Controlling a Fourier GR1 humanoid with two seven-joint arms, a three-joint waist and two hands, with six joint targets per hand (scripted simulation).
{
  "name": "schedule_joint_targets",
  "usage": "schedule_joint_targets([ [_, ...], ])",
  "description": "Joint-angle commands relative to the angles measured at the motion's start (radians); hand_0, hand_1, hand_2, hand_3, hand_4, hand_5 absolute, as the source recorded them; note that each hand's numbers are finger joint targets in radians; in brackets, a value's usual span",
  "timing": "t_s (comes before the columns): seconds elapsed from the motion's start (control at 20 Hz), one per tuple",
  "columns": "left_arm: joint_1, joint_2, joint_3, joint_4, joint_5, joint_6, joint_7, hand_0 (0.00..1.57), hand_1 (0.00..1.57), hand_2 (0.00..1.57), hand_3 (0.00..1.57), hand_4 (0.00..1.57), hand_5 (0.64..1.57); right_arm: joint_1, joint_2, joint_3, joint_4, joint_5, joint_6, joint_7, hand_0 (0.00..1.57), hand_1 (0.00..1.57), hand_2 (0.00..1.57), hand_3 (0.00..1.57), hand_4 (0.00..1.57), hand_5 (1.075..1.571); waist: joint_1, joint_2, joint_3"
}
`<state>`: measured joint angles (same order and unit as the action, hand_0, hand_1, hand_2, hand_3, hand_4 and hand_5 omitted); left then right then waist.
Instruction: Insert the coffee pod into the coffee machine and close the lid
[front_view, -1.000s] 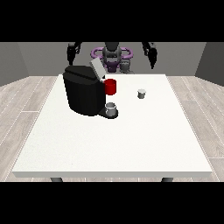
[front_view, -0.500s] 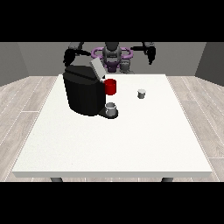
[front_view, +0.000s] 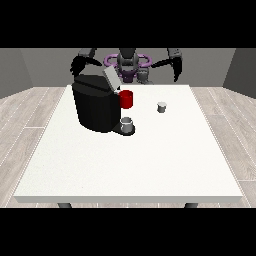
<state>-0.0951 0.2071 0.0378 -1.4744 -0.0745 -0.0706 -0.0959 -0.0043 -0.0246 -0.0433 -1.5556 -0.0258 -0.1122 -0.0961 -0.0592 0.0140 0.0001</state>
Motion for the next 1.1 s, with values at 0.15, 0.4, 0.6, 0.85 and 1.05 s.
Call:
schedule_joint_targets([
  [0.15,-0.192,0.089,0.084,0.170,0.014,-0.052,0.071,0.00,0.00,0.00,0.00,0.00,1.571,-0.102,-0.011,0.009,0.013,-0.013,0.011,-0.011,0.00,0.00,0.00,0.00,0.23,1.571,-0.048,0.111,-0.0002],
  [0.4,-0.239,0.103,0.100,0.315,-0.018,-0.056,0.049,0.00,0.00,0.00,0.00,0.00,1.571,-0.088,0.023,0.048,0.034,0.023,-0.016,-0.021,0.00,0.00,0.00,0.00,0.34,1.571,-0.049,0.123,-0.0003],
  [0.6,-0.306,0.120,0.114,0.431,-0.059,-0.030,0.039,0.00,0.00,0.00,0.00,0.00,1.571,-0.125,-0.008,0.020,0.031,0.000,-0.002,0.047,0.00,0.00,0.00,0.00,0.36,1.571,-0.075,0.142,-0.0003],
  [0.85,-0.362,0.113,0.060,0.492,-0.125,-0.035,0.058,0.00,0.00,0.00,0.00,0.00,1.571,-0.226,-0.001,0.014,0.075,0.040,-0.065,0.121,0.00,0.00,0.00,0.00,0.37,1.571,-0.044,0.152,-0.0003],
  [1.05,-0.387,0.074,0.010,0.516,-0.197,0.017,0.055,0.00,0.00,0.11,0.00,0.00,1.571,-0.227,-0.023,-0.006,0.162,0.038,-0.035,0.061,0.00,0.00,0.00,0.00,0.42,1.571,-0.044,0.169,0.0001],
])
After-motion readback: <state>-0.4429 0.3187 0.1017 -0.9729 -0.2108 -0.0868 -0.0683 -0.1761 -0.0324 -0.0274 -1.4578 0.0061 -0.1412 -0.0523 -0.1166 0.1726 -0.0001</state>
